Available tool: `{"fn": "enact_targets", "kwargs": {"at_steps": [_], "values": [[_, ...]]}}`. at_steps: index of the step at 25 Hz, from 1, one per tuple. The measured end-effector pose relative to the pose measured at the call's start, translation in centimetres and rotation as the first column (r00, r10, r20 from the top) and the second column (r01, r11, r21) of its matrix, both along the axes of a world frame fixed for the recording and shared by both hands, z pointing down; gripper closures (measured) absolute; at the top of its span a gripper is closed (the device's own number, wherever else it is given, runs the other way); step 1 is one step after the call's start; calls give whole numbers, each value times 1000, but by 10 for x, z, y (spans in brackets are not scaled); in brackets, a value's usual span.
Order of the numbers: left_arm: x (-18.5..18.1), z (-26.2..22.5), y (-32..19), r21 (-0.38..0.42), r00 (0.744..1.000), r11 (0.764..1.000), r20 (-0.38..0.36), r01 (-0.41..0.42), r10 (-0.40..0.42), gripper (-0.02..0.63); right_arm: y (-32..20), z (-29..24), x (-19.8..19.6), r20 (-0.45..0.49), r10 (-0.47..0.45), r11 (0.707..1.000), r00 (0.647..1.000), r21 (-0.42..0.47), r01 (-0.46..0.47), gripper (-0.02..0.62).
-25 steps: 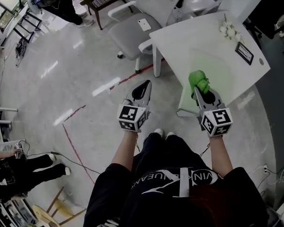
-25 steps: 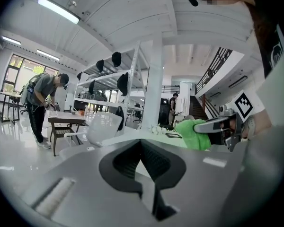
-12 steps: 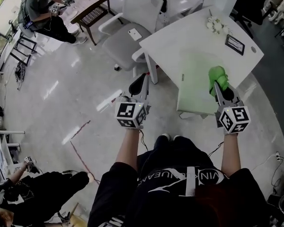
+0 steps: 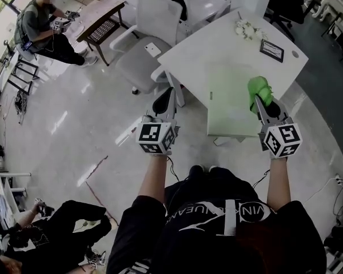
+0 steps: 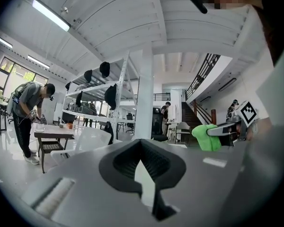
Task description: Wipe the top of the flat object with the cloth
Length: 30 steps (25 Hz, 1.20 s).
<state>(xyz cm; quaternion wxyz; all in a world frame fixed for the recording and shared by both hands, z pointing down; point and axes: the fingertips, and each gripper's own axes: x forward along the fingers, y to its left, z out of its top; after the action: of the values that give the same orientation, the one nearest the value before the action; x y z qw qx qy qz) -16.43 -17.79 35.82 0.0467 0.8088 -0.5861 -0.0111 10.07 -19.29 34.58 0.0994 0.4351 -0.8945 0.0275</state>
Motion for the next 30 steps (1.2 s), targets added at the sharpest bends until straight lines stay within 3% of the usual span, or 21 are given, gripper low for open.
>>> {"fn": "enact_targets", "kwargs": {"at_steps": [30], "values": [[-18,-11,15,32,999,998,-19,48,-47,595,7,-2,-4,15,-21,999,1000,28,21,558]]}}
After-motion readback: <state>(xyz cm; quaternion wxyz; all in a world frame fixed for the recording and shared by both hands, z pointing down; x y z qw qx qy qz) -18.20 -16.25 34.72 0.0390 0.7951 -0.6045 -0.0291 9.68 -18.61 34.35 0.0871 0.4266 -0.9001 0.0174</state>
